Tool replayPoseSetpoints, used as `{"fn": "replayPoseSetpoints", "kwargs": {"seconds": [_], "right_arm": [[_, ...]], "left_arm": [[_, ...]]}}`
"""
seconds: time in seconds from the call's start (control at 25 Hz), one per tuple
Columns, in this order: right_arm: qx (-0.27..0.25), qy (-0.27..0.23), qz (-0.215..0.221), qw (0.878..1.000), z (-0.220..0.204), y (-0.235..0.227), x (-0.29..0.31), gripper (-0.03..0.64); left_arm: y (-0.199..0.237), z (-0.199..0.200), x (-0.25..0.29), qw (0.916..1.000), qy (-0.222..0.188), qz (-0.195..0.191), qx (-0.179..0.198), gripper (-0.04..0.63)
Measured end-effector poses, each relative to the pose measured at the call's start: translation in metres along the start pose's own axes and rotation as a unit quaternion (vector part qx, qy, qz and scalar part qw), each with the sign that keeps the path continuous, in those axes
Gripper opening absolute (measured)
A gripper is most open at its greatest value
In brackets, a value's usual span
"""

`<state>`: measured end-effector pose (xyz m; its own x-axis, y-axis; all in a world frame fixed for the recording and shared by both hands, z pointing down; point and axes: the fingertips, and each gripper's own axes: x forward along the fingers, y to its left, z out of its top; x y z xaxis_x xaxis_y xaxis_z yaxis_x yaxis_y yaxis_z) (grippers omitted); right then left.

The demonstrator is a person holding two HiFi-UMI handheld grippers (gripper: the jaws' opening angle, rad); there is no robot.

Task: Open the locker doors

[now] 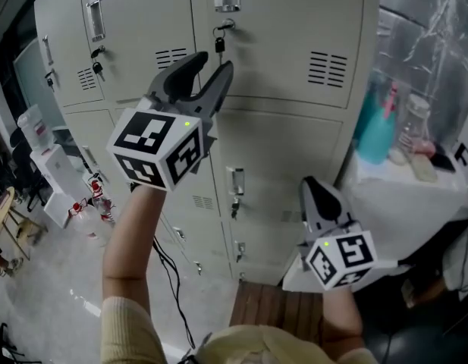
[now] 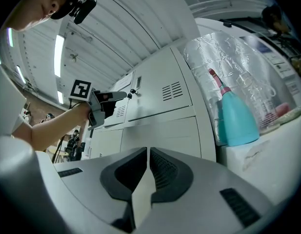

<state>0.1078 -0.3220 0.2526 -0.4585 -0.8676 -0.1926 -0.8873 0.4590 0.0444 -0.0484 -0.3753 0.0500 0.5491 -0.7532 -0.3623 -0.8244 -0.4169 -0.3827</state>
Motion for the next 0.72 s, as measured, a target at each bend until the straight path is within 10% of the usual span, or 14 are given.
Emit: {"fn": "replayPoseSetpoints", "kwargs": {"seconds": [0.72], "right_arm": [[0.007, 0.006, -0.02, 1.0, -0.008, -0.007, 0.008, 0.003]], "left_arm": [[0.029, 0.016, 0.044, 0.9999, 0.0, -0.01, 0.006, 0.15]]}}
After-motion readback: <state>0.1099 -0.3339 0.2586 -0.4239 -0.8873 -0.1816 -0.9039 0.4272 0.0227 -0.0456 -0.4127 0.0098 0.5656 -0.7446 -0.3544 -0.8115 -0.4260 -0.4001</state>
